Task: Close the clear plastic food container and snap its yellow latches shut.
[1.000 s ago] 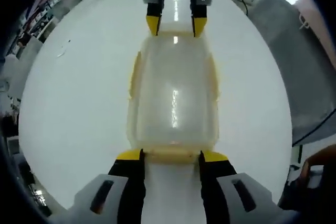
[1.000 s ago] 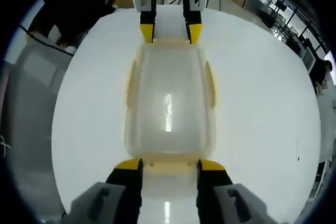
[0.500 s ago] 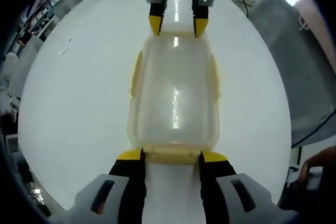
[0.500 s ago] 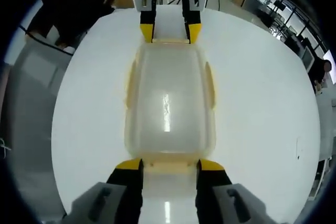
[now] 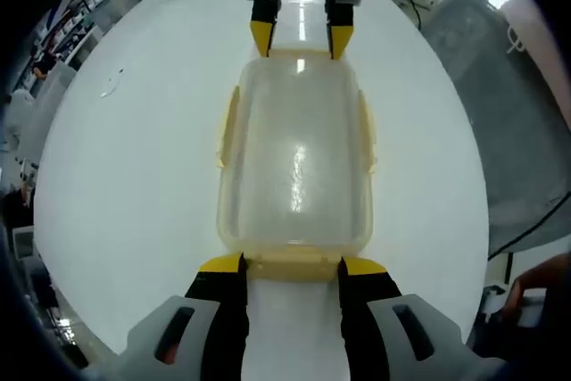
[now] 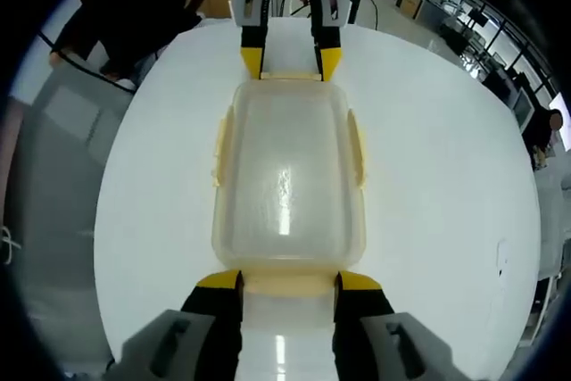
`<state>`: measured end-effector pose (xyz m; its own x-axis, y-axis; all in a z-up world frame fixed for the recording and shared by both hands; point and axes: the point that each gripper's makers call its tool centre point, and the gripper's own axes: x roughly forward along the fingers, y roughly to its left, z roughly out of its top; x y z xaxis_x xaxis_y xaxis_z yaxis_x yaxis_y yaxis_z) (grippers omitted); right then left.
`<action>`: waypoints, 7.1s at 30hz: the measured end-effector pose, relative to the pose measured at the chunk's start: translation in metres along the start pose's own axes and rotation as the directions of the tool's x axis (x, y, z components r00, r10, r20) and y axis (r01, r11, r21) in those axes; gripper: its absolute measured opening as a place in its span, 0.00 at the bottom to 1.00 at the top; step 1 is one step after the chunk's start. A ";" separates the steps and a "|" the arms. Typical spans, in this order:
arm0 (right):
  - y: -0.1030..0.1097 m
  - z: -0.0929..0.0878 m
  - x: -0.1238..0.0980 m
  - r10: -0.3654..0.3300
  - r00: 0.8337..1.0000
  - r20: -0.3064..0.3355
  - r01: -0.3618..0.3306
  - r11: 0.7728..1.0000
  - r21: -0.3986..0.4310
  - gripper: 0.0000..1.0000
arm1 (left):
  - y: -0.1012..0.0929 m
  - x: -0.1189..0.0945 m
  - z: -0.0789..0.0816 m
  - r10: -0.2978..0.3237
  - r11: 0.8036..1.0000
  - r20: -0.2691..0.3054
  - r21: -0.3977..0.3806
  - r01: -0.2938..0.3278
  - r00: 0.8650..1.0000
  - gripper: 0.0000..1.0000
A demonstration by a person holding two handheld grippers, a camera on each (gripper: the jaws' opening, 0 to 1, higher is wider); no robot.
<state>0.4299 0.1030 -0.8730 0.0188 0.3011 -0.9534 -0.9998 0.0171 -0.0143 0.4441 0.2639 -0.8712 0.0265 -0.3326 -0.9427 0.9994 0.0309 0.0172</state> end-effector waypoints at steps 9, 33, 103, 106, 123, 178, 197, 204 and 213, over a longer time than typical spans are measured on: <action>0.011 0.002 -0.021 -0.010 1.000 0.018 0.010 1.000 -0.020 0.37 | -0.014 -0.019 0.011 0.007 1.000 -0.008 -0.018 -0.007 1.000 0.37; 0.022 -0.002 -0.081 -0.050 0.997 0.065 0.053 0.998 -0.043 0.37 | -0.026 -0.058 0.048 0.052 0.999 -0.010 -0.003 -0.052 0.999 0.37; 0.012 -0.194 -0.132 -0.035 0.999 -0.004 0.035 0.999 0.018 0.37 | -0.020 0.013 0.235 0.008 0.998 0.099 0.067 -0.014 0.995 0.37; 0.010 -0.199 -0.130 -0.032 0.999 -0.009 0.032 0.999 0.018 0.37 | -0.019 0.017 0.238 0.006 0.998 0.099 0.064 -0.012 0.995 0.37; 0.008 -0.205 -0.114 -0.017 0.999 -0.047 0.018 1.000 0.009 0.37 | -0.017 0.034 0.233 -0.016 0.999 0.097 0.045 0.012 0.995 0.37; 0.003 -0.195 -0.133 -0.244 0.965 0.099 0.164 0.851 0.499 0.34 | -0.019 0.005 0.232 0.151 0.748 0.426 -0.639 0.178 0.892 0.40; 0.003 -0.190 -0.119 -0.245 0.947 0.208 0.000 0.647 0.763 0.35 | -0.021 0.030 0.232 0.210 0.577 0.453 -0.773 0.264 0.867 0.31; 0.000 -0.184 -0.109 -0.221 0.942 0.252 -0.094 0.546 0.832 0.42 | -0.021 0.030 0.234 0.223 0.590 0.463 -0.765 0.260 0.858 0.30; 0.002 -0.177 -0.103 -0.199 0.941 0.275 -0.157 0.465 0.871 0.37 | -0.021 0.030 0.239 0.196 0.609 0.429 -0.758 0.233 0.882 0.27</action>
<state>0.4237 -0.0965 -0.8284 0.2197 0.5422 -0.8110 -0.4578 0.7914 0.4051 0.4298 0.0284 -0.8204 0.2291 -0.6916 -0.6850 0.5975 0.6555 -0.4619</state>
